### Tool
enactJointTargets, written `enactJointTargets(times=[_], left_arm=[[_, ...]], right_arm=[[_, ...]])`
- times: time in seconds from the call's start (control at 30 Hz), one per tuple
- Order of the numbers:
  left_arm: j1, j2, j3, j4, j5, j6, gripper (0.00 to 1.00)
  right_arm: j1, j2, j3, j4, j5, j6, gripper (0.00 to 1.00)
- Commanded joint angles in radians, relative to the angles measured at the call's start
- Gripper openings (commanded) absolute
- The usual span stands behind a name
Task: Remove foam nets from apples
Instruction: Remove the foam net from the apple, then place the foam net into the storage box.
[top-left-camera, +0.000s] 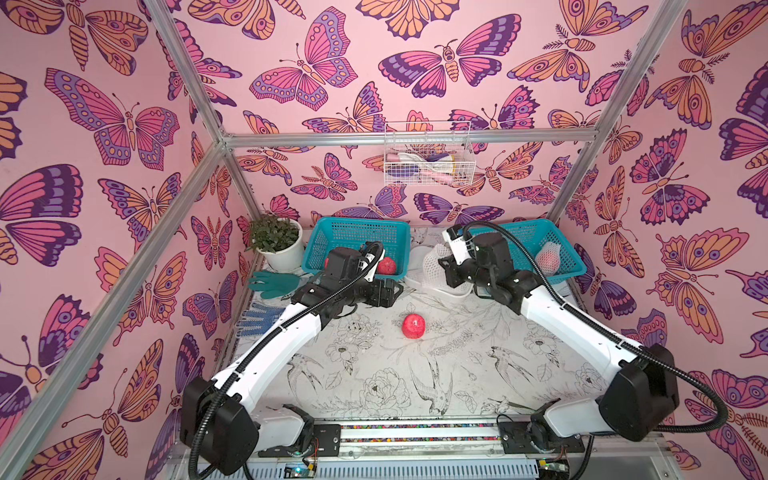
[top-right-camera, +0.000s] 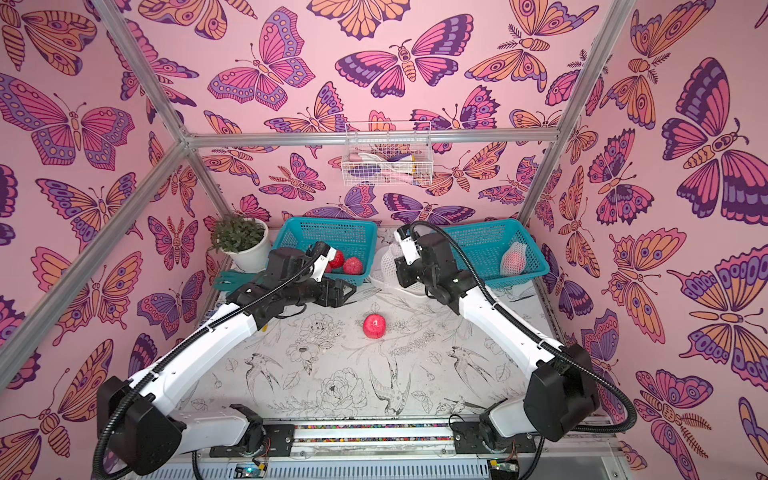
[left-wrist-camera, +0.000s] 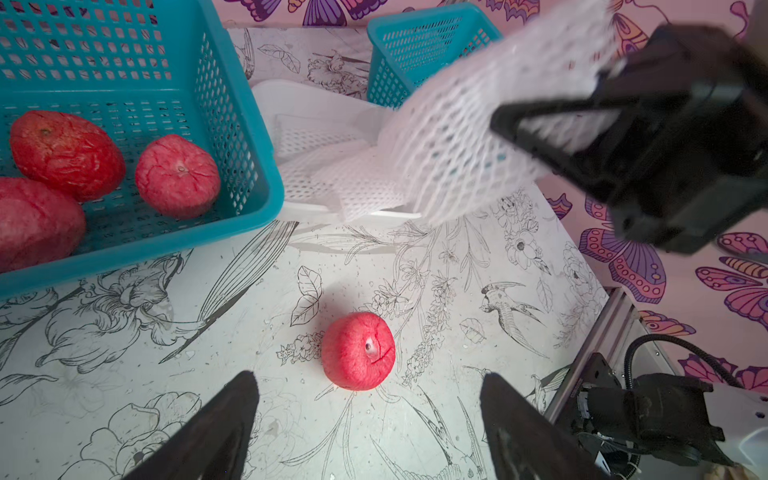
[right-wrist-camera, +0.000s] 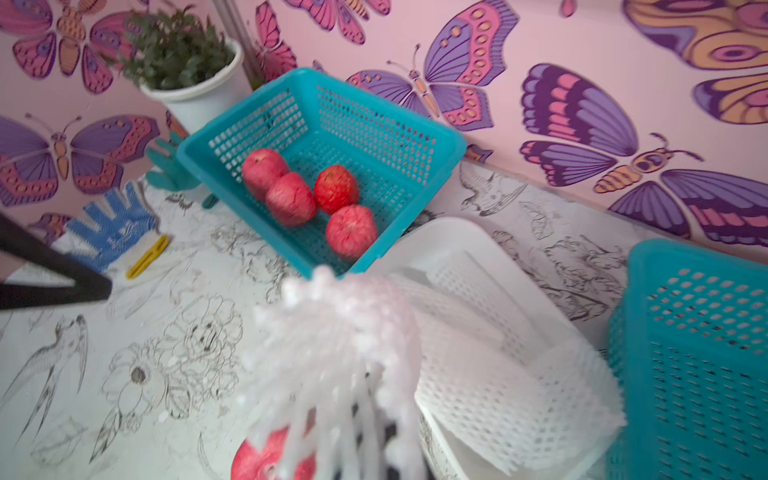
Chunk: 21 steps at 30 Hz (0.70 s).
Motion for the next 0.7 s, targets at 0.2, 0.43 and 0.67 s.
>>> enactJointTargets(times=[0.2, 0.43, 0.67], left_arm=[[0.003, 0.082, -0.042, -0.002, 0.008, 0.034, 0.84], [0.013, 0.144, -0.031, -0.001, -0.007, 0.053, 0.84], [0.037, 0.173, -0.036, -0.001, 0.004, 0.049, 0.83]], right_arm=[[-0.127, 0.32, 0.301, -0.061, -0.049, 0.192, 0.0], [-0.127, 0.532, 0.46, -0.045, -0.146, 0.237, 0.0], [-0.129, 0.657, 0.55, -0.034, -0.246, 0.318, 0.0]])
